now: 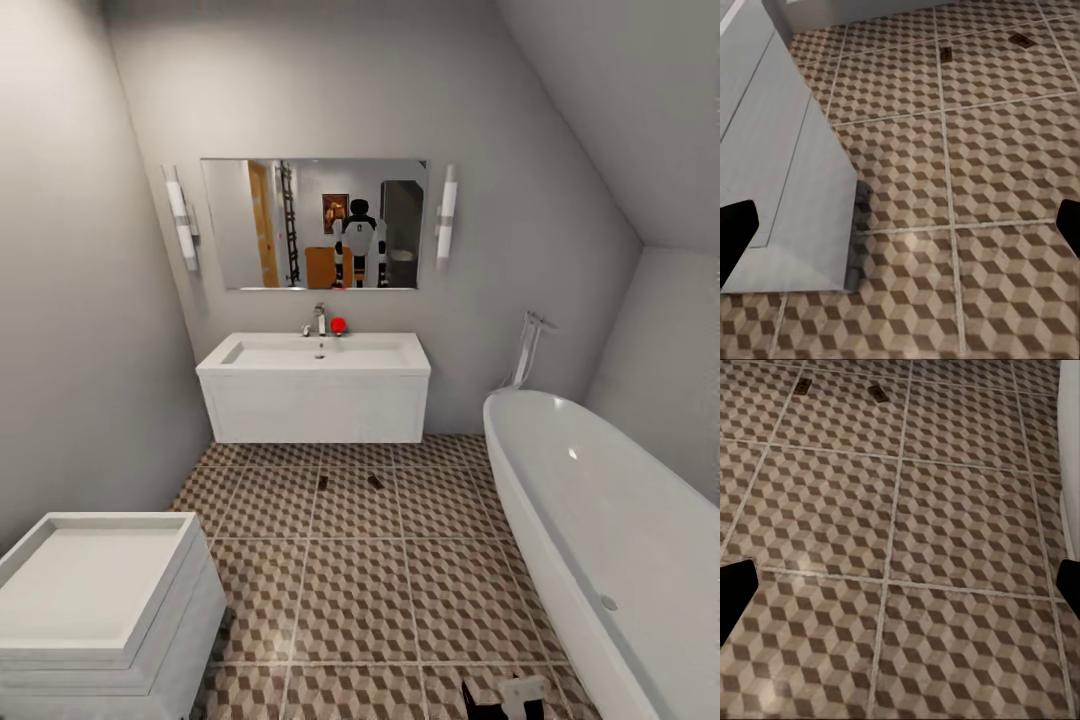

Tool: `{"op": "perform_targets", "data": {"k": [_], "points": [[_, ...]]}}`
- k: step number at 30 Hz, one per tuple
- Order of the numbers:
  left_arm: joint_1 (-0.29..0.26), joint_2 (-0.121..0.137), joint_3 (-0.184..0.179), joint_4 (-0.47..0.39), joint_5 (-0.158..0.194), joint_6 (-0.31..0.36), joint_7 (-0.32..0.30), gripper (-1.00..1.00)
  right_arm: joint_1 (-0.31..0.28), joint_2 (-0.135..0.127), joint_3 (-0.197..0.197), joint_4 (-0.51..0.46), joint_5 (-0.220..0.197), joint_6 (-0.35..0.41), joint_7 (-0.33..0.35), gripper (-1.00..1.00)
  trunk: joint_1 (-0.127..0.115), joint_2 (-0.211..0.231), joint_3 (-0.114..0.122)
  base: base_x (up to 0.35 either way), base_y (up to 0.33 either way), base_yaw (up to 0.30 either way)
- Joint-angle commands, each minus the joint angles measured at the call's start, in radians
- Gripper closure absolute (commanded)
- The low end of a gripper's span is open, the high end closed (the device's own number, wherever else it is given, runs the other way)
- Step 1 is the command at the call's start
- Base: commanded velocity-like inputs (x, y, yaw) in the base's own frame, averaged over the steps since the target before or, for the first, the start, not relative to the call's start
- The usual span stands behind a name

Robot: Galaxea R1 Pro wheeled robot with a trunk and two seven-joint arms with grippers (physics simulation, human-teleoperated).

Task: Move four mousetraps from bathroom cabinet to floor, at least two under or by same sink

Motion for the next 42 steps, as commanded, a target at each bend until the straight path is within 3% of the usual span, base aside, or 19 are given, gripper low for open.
{"op": "perform_targets", "data": {"k": [1,22,42], "points": [[-0.002,-0.001,-0.009,0.004,0.007,-0.005,0.002,-1.0,-0.001,0.0,0.004,0.001,0.0,-0.003,0.0,-1.0,0.0,-0.002,-0.002,-0.34,0.0,0.0],[-0.002,0.0,-0.009,0.004,0.007,-0.005,0.002,-1.0,0.0,0.0,0.004,0.001,0.0,-0.003,0.0,-1.0,0.0,-0.002,-0.002,-0.33,0.0,0.03],[-0.001,0.0,-0.009,0.004,0.007,-0.005,0.003,-1.0,0.0,0.001,0.004,0.001,0.0,-0.002,0.0,-1.0,0.0,-0.002,-0.002,-0.029,0.0,0.272]]}}
